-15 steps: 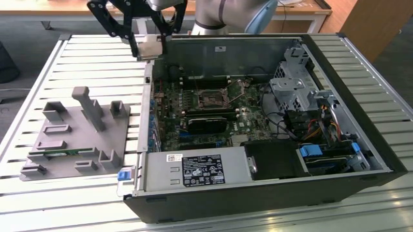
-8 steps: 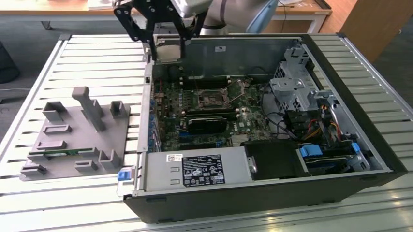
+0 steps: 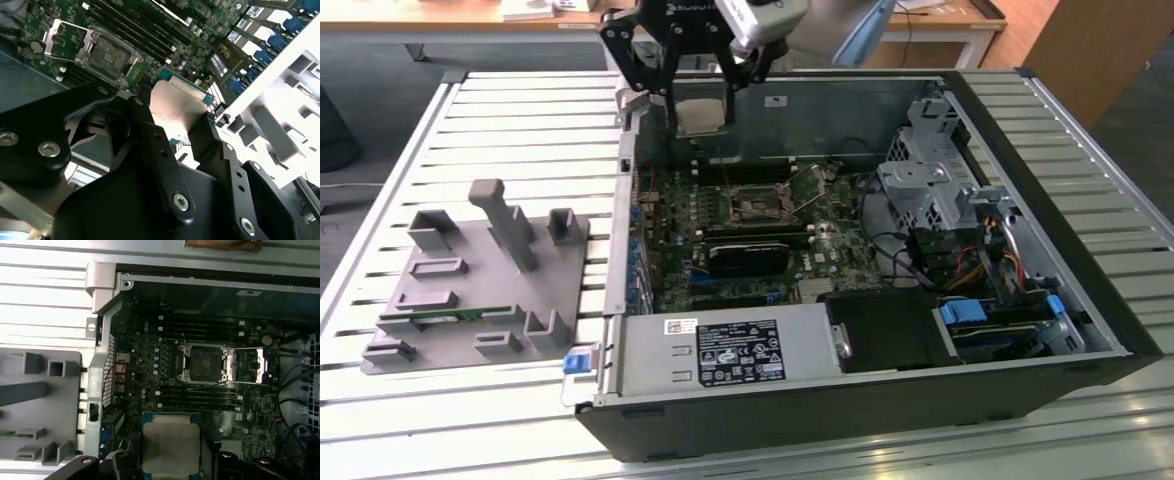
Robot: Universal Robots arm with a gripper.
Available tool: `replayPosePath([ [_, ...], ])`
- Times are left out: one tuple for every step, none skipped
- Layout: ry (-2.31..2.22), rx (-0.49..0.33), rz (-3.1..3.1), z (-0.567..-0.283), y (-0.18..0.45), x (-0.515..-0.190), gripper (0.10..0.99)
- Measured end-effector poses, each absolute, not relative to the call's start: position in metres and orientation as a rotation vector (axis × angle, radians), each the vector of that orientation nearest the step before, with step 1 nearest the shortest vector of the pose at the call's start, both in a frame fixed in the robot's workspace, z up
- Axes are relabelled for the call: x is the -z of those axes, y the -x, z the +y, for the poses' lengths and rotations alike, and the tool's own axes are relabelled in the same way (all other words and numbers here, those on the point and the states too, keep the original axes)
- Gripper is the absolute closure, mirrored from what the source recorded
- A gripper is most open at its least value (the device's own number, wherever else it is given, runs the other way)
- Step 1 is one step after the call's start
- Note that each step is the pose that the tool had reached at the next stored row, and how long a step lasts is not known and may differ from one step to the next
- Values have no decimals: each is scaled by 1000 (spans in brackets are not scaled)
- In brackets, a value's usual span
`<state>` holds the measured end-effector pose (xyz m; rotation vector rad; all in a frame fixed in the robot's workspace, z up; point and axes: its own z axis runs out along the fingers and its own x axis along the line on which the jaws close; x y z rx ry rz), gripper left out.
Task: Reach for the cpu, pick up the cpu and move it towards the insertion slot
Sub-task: 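Pick up the cpu and move it towards the insertion slot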
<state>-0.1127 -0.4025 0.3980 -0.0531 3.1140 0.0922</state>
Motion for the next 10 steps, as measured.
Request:
replayPosePath([
  [53,-92,3114,-402,109,-398,541],
  [53,-92,3115,-401,105,-397,541],
  [53,-92,3115,-400,101,-396,541],
  [53,-92,3115,-398,98,-396,541],
  [53,-92,3115,-396,96,-395,541],
  [53,-92,3115,-394,94,-395,541],
  [53,-92,3115,-391,93,-394,541],
  [53,-92,3115,-388,92,-394,541],
  [53,-93,3115,-385,92,-394,541],
  [53,-93,3115,-382,91,-394,541],
])
